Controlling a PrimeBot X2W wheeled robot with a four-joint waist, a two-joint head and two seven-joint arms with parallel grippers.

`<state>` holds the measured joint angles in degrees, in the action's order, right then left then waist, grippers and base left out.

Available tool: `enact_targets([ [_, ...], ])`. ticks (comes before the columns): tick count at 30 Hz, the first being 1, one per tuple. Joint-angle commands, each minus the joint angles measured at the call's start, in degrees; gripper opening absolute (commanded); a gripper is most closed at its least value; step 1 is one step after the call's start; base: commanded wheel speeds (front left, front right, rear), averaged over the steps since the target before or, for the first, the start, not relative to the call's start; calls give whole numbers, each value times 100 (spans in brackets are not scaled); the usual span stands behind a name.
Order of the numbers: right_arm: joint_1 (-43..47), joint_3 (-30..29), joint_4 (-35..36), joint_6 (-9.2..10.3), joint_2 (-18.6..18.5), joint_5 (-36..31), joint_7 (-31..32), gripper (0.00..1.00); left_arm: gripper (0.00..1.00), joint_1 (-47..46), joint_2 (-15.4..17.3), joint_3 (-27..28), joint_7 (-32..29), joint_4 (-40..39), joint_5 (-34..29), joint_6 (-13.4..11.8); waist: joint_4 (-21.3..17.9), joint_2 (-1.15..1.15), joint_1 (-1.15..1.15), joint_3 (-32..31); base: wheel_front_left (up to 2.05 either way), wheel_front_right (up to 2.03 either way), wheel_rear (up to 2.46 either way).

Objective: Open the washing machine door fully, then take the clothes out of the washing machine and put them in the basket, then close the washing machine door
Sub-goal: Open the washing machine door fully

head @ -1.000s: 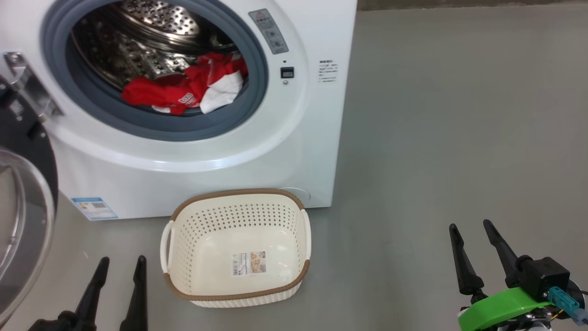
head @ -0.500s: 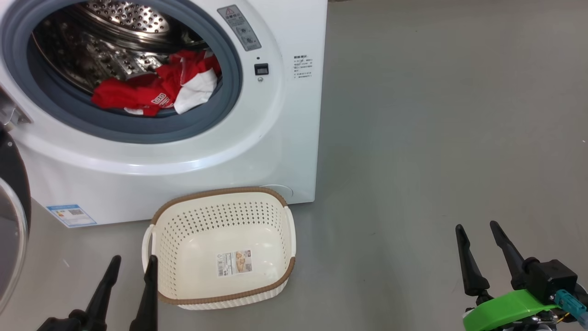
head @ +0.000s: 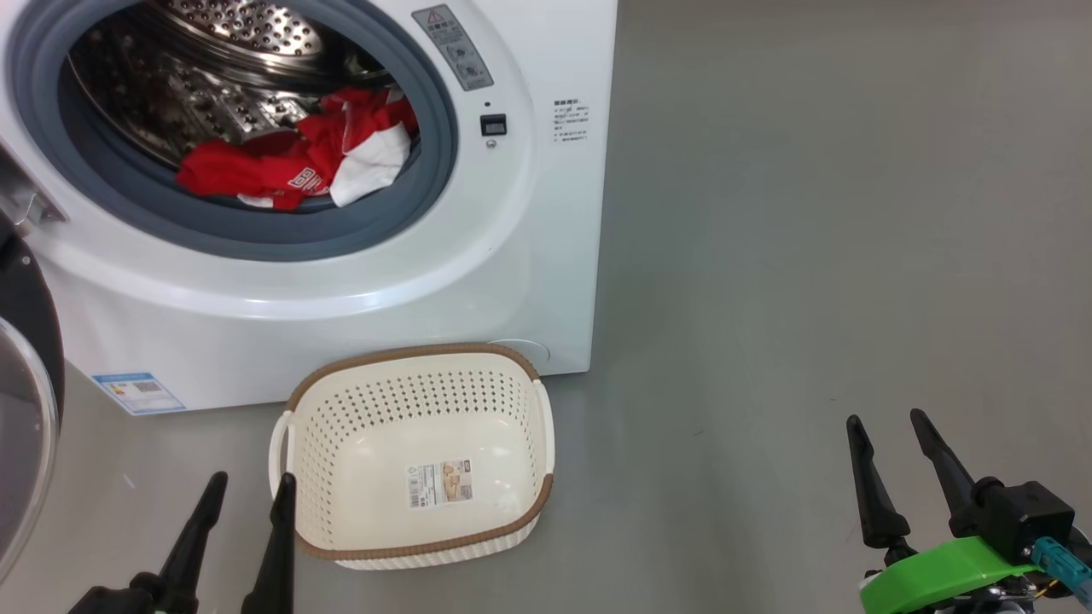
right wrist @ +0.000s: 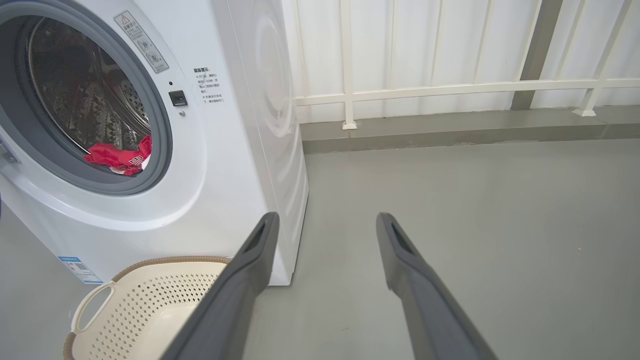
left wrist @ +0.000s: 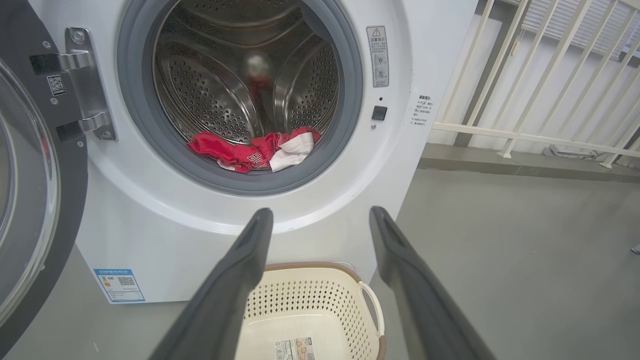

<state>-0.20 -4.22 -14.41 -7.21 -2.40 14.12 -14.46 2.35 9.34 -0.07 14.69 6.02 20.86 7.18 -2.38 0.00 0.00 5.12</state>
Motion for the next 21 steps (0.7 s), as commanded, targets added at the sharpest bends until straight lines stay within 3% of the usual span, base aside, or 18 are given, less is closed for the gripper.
enact_targets([
  [1,-65,126,156,-28,-48,14,-54,100,100,-224,123,171,31,-172,38,31,9,0,0,4,0,0,0],
  [21,-44,218,125,-28,-48,-28,-54,100,100,-175,156,144,31,-226,43,31,59,0,0,-53,0,0,0],
])
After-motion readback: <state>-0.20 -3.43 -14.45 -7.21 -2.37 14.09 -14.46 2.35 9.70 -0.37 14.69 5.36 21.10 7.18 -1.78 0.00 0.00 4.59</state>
